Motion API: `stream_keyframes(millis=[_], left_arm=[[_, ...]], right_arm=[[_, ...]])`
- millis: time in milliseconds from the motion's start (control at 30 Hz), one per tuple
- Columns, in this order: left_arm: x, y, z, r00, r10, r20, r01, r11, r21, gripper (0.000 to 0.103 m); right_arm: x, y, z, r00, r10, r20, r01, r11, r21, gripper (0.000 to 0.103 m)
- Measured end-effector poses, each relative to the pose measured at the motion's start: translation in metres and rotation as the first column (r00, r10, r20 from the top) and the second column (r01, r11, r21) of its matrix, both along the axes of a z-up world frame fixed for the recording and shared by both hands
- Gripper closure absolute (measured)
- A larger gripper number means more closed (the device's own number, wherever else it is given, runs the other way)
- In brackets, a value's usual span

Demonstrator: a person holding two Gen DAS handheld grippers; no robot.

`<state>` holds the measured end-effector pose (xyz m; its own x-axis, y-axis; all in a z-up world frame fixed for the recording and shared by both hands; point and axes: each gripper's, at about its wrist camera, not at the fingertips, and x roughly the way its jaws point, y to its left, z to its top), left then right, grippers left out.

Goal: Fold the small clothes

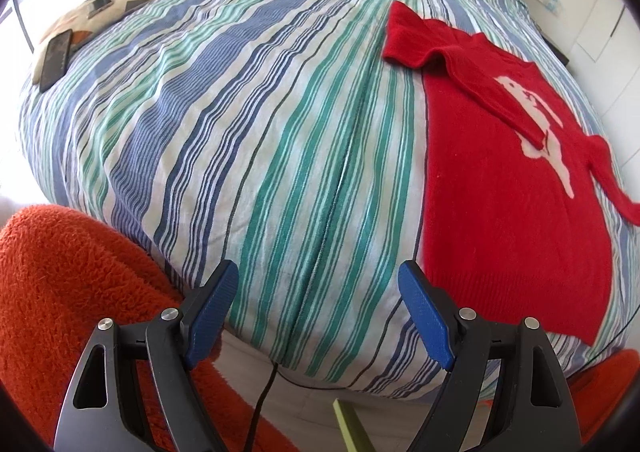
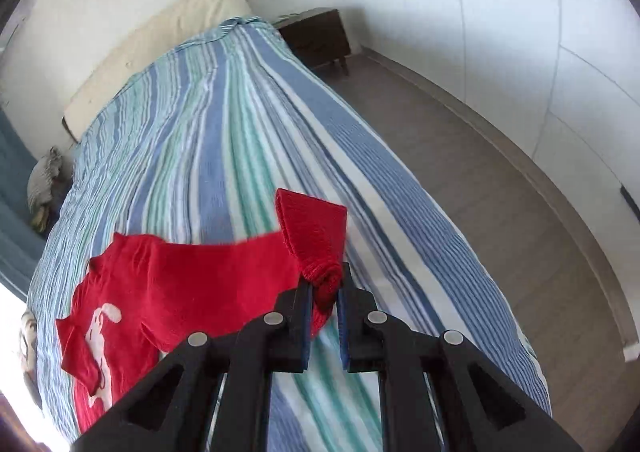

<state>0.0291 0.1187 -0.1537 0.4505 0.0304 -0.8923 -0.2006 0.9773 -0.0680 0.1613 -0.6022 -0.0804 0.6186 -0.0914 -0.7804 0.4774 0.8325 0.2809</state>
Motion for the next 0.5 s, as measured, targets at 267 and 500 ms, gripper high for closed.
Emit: stream_keyframes(millis=[267,500], left_arm=[[-0.002,-0.009,0.000,0.999,-0.034,-0.001,0.034,0.997,0.068,0.019],[0.001,-0.010,-0.004,0.999,-0.031,-0.015,0.032,0.997,0.071,0.019]], right_arm=[[-0.046,-0.043,-0.061,0.982,-0.186,0.046,0.165,0.944,0.286,0.092],[-0.050,-0.045,-0.078,0.963,-0.235,0.129,0.155,0.881,0.447,0.056]])
